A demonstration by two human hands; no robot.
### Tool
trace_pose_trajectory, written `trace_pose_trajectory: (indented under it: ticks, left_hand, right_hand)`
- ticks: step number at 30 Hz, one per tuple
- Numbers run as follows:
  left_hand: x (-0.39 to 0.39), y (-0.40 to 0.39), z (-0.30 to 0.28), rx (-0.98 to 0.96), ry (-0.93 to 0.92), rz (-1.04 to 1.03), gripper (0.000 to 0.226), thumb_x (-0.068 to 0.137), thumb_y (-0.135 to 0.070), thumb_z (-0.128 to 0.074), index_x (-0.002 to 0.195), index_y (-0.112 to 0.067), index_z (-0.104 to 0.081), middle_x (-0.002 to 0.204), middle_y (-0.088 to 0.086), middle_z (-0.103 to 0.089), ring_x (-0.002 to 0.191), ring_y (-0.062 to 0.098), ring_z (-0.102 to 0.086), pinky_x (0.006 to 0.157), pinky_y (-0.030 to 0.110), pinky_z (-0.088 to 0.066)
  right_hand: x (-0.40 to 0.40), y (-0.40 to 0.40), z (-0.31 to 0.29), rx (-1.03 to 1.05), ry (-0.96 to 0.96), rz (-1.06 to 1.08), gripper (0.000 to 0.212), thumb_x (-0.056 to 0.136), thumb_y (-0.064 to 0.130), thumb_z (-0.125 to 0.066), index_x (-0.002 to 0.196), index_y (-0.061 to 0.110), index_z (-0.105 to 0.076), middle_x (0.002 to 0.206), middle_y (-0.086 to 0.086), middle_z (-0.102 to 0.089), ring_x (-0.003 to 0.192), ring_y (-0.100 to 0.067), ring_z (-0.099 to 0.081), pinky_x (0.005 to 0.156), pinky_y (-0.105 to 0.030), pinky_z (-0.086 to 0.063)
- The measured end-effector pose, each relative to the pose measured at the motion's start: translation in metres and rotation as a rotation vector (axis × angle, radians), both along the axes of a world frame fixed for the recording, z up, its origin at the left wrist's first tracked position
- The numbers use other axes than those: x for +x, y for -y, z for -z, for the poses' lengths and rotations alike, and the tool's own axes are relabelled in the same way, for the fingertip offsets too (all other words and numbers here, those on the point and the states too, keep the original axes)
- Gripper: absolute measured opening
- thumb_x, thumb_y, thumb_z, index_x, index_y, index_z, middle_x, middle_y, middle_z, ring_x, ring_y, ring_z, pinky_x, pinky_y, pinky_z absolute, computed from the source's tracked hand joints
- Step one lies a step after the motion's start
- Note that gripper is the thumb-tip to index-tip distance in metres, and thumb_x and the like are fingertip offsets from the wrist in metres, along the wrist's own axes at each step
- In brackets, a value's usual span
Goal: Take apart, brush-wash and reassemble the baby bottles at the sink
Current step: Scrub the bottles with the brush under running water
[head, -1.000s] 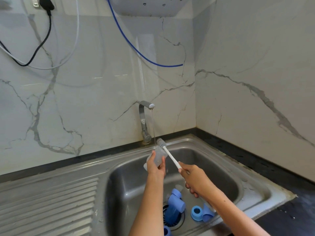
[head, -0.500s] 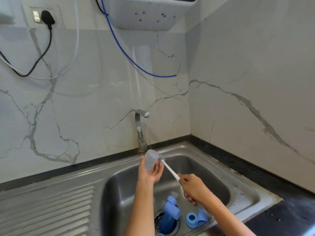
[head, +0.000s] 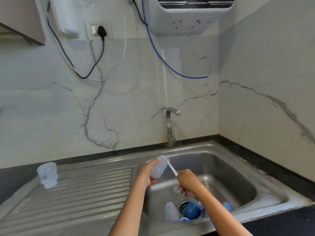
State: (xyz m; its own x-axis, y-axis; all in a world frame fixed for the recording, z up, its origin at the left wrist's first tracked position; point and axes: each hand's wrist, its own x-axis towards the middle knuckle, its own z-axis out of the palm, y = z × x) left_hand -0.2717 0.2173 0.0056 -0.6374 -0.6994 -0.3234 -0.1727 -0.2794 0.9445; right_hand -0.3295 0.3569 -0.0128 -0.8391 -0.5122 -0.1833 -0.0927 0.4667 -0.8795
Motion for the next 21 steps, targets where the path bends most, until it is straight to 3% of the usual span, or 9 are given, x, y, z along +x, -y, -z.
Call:
trace_pose_trajectory:
  ticks: [3, 5, 8, 12, 15, 17, 19, 21]
  left_hand:
    - [0.020, 0.009, 0.008, -0.280, 0.057, -0.078, 0.032, 0.070, -0.030, -0.081, 0.086, -0.013, -0.059, 0.093, 0.009, -0.062, 0.079, 0.024, -0.057, 0.058, 0.028, -0.046]
    - [0.029, 0.014, 0.012, -0.477, 0.123, -0.097, 0.043, 0.063, -0.034, -0.084, 0.085, -0.015, -0.053, 0.092, 0.005, -0.058, 0.080, 0.024, -0.056, 0.069, 0.032, -0.050]
    - [0.037, 0.013, 0.005, -0.655, 0.152, -0.123, 0.066, 0.056, -0.034, -0.090, 0.102, -0.016, -0.046, 0.098, -0.001, -0.051, 0.093, 0.022, -0.056, 0.073, 0.031, -0.049]
    - [0.037, 0.008, -0.004, -0.952, -0.026, -0.125, 0.056, 0.052, -0.027, -0.092, 0.097, -0.018, -0.058, 0.100, -0.001, -0.059, 0.093, 0.019, -0.055, 0.066, 0.025, -0.041]
    - [0.035, 0.006, -0.002, -1.138, -0.098, -0.071, 0.063, 0.055, -0.026, -0.090, 0.112, -0.021, -0.064, 0.106, 0.000, -0.056, 0.105, 0.020, -0.049, 0.077, 0.025, -0.042]
    - [0.036, 0.003, 0.000, -1.160, -0.056, -0.008, 0.079, 0.055, -0.026, -0.091, 0.124, -0.020, -0.053, 0.110, 0.002, -0.055, 0.105, 0.020, -0.051, 0.084, 0.032, -0.047]
    - [0.037, 0.004, 0.004, -1.159, -0.035, 0.014, 0.081, 0.052, -0.026, -0.093, 0.116, -0.018, -0.045, 0.105, 0.001, -0.055, 0.100, 0.022, -0.054, 0.082, 0.036, -0.050]
    - [0.038, 0.008, 0.006, -1.164, -0.061, 0.019, 0.070, 0.051, -0.027, -0.093, 0.103, -0.017, -0.047, 0.100, -0.001, -0.055, 0.096, 0.020, -0.054, 0.077, 0.031, -0.048]
  right_hand:
    - [0.016, 0.024, 0.004, -0.055, 0.124, 0.022, 0.030, 0.093, 0.003, -0.026, 0.093, 0.010, -0.055, 0.057, -0.009, -0.043, 0.039, -0.015, -0.035, 0.038, -0.015, -0.028]
    - [0.023, 0.032, 0.009, -0.058, 0.126, -0.011, 0.027, 0.090, 0.000, -0.026, 0.087, 0.011, -0.051, 0.058, -0.009, -0.043, 0.040, -0.016, -0.035, 0.040, -0.018, -0.028]
    - [0.026, 0.029, 0.016, -0.028, 0.057, -0.042, 0.033, 0.091, 0.000, -0.027, 0.101, 0.011, -0.057, 0.056, -0.010, -0.047, 0.043, -0.018, -0.038, 0.040, -0.022, -0.032]
    - [0.021, 0.024, 0.018, -0.004, -0.021, -0.014, 0.044, 0.094, 0.002, -0.030, 0.130, 0.011, -0.054, 0.058, -0.009, -0.050, 0.045, -0.018, -0.043, 0.042, -0.026, -0.039]
    - [0.019, 0.022, 0.019, -0.005, -0.053, -0.001, 0.050, 0.094, 0.003, -0.030, 0.140, 0.014, -0.047, 0.062, -0.009, -0.052, 0.048, -0.018, -0.044, 0.043, -0.026, -0.040]
    - [0.018, 0.022, 0.020, 0.012, -0.053, -0.002, 0.049, 0.094, 0.003, -0.031, 0.139, 0.014, -0.048, 0.063, -0.010, -0.053, 0.048, -0.019, -0.045, 0.045, -0.027, -0.041]
    - [0.018, 0.022, 0.021, 0.030, -0.039, 0.001, 0.048, 0.093, 0.001, -0.031, 0.136, 0.012, -0.051, 0.063, -0.010, -0.053, 0.049, -0.019, -0.045, 0.046, -0.028, -0.041]
    - [0.020, 0.020, 0.021, 0.023, -0.021, 0.010, 0.049, 0.093, 0.001, -0.030, 0.135, 0.013, -0.052, 0.064, -0.010, -0.052, 0.048, -0.018, -0.044, 0.045, -0.027, -0.040]
